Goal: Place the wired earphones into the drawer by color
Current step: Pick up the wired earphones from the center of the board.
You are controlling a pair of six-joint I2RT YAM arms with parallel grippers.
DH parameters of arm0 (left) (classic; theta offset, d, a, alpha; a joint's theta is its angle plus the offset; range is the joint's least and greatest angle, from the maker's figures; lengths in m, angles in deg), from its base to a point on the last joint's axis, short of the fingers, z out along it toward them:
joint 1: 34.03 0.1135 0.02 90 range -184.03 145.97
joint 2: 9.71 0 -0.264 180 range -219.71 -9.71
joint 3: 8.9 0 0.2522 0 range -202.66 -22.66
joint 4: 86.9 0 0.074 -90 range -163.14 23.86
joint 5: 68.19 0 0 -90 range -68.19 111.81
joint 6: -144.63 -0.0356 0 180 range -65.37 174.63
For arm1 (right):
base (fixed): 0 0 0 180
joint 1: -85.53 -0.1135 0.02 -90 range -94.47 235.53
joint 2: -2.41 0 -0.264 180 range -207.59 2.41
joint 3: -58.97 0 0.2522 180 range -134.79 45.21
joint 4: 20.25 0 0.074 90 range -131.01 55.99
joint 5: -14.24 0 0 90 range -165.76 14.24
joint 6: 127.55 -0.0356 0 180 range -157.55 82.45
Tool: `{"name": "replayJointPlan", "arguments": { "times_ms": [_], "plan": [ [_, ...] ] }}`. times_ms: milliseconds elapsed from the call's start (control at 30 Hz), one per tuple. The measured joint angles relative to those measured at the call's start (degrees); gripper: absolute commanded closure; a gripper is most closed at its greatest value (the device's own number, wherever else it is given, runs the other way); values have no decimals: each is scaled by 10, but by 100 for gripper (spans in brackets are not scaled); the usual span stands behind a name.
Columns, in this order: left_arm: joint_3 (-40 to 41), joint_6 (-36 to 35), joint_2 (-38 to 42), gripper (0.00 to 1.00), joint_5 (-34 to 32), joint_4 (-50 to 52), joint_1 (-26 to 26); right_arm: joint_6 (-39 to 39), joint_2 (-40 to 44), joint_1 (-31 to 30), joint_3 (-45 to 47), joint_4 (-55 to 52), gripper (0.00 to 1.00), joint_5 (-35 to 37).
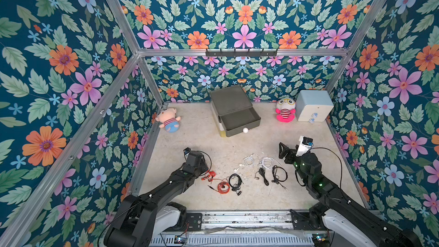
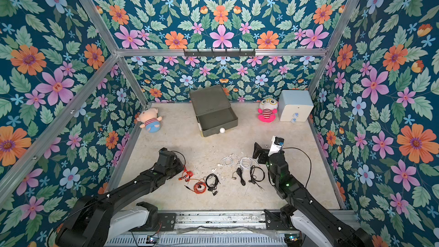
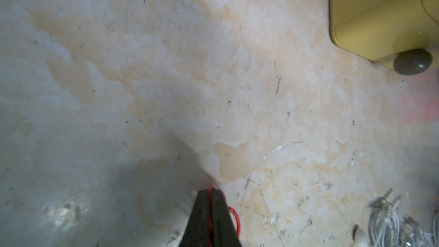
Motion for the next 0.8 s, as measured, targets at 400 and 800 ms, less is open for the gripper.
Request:
{"name": "replayJointPlan", "arguments": {
  "times_ms": [400, 800],
  "plan": [
    [3, 5, 32, 100, -10, -6, 0, 0, -1, 0, 1, 0, 1, 0],
    [-30, 6, 113, 100, -48, -7, 0, 0, -1, 0, 2, 0, 1, 0]
  ]
}}
